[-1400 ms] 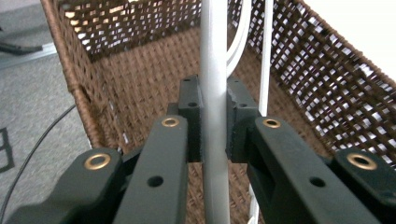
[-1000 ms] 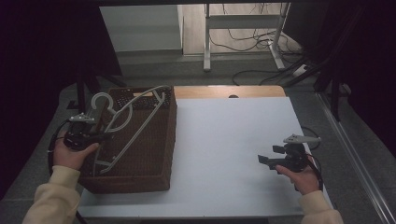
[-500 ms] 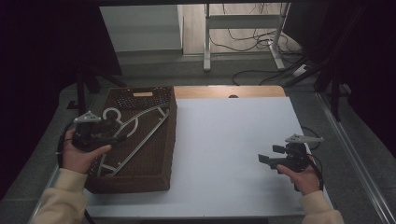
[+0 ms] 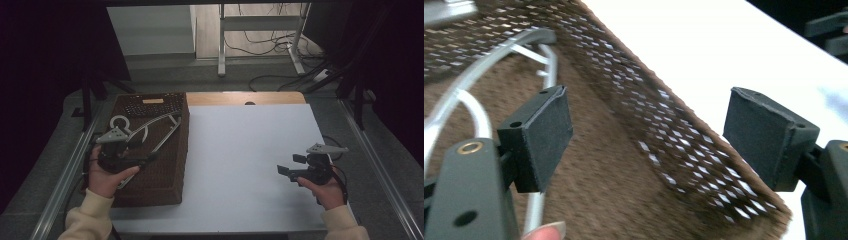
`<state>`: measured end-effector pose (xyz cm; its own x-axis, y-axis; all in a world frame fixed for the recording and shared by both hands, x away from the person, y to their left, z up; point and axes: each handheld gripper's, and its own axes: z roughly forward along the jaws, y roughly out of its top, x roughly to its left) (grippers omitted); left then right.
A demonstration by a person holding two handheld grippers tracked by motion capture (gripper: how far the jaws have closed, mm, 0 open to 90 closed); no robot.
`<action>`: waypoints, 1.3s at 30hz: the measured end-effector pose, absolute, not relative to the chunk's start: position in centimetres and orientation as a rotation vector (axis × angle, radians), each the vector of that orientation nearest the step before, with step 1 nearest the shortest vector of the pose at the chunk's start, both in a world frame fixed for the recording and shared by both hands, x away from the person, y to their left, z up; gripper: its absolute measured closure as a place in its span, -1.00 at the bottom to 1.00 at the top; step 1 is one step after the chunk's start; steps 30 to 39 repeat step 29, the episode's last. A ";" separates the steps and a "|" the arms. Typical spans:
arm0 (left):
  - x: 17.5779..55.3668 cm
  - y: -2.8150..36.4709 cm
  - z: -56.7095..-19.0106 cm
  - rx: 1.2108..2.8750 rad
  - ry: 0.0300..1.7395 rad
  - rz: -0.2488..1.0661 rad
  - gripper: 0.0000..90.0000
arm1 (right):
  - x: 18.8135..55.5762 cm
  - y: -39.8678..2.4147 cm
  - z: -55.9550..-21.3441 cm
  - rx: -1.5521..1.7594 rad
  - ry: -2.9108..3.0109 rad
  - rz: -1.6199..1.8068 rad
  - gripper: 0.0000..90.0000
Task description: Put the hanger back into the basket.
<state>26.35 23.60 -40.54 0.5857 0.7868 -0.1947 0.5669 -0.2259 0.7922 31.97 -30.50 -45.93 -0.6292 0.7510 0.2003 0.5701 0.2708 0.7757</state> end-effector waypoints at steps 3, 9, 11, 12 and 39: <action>25.3 23.0 -41.4 1.937 1.073 0.319 -0.59 | 31.9 -30.4 -45.9 1.223 2.332 1.275 -0.66; 24.5 22.7 -42.8 1.979 1.072 0.301 -0.60 | 32.0 -30.5 -45.9 1.203 2.332 1.273 -0.66; 24.7 22.8 -43.0 1.983 1.072 0.294 -0.60 | 32.1 -30.4 -46.0 1.197 2.339 1.260 -0.66; 24.7 22.8 -43.1 1.982 1.074 0.294 -0.60 | 32.1 -30.4 -46.0 1.199 2.344 1.259 -0.66; 24.7 22.9 -43.1 1.980 1.059 0.282 -0.59 | 31.8 -30.6 -45.7 1.173 2.310 1.270 -0.66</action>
